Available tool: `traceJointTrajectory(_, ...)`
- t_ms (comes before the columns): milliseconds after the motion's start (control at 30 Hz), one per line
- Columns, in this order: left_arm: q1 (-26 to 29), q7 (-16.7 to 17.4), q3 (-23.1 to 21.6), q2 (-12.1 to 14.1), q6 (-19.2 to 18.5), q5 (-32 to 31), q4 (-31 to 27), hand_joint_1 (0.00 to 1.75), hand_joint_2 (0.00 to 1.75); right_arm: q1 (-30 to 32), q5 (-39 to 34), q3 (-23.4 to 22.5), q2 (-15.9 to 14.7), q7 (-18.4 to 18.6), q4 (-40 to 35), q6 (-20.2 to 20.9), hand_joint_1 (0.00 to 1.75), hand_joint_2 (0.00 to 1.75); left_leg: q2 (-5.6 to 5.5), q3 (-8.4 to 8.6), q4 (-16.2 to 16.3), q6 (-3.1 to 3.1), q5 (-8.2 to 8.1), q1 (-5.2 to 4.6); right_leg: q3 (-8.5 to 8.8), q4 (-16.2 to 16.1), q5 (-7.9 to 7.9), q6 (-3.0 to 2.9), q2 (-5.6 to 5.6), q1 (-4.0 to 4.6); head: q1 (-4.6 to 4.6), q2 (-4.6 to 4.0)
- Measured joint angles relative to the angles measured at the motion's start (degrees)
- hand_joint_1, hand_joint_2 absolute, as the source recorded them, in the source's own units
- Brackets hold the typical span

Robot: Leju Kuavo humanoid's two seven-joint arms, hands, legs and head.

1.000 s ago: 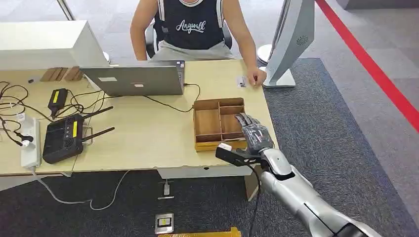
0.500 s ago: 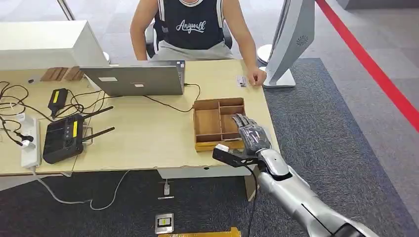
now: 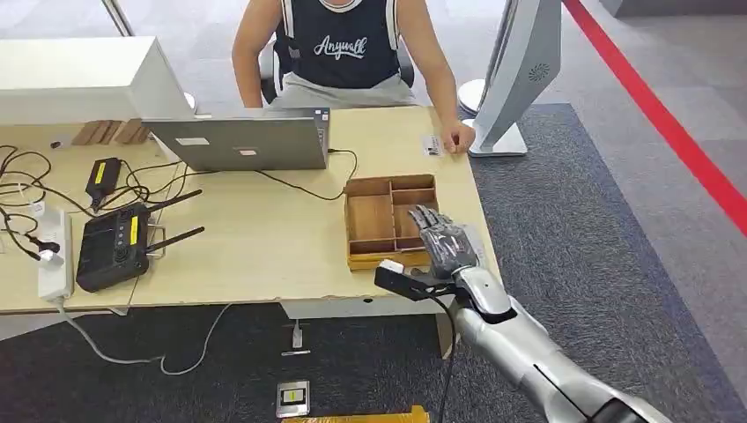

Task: Pass the card to the sensor for recognition and then transmit it.

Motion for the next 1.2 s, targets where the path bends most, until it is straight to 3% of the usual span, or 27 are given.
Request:
traceJointTrajectory(67,0.0,0.1,0.0,0.0,0.2,0.2,0.0,0.00,0.00,0.0,-0.1,0.0,0.2,-0.1,0.2,0.0,0.09,1.75,0.00,0.00,0.0,0.00,0.00,0.00,0.00,0.0,0.00,0.00,0.00,0.00,0.00,0.00)
traceJointTrajectory(100,0.0,0.1,0.0,0.0,0.2,0.3,0.0,0.00,0.00,0.0,-0.2,0.1,0.3,-0.1,0.2,0.0,1.12,1.75,0.00,0.00,0.0,0.00,0.00,0.00,0.00,0.0,0.00,0.00,0.00,0.00,0.00,0.00)
traceJointTrajectory(133,0.0,0.1,0.0,0.0,0.2,0.4,0.0,0.00,0.00,-0.1,-0.4,0.1,0.4,-0.2,0.4,-0.1,1.59,1.75,0.00,0.00,0.0,0.00,0.00,0.00,0.00,0.0,0.00,0.00,0.00,0.00,0.00,0.00)
traceJointTrajectory(167,0.0,0.1,0.0,0.0,0.2,0.5,0.0,0.00,0.00,-0.1,-0.7,0.1,0.4,-0.2,0.5,-0.1,1.75,1.75,0.00,0.00,0.0,0.00,0.00,0.00,0.00,0.0,0.00,0.00,0.00,0.00,0.00,0.00)
traceJointTrajectory(1200,0.0,0.4,0.0,-0.2,0.6,1.4,0.0,0.00,0.00,-0.9,-3.9,0.0,0.9,-0.8,2.3,-0.1,1.75,1.75,0.00,0.01,0.0,0.00,0.00,0.00,0.00,0.0,0.00,0.00,0.00,0.00,0.00,0.00)
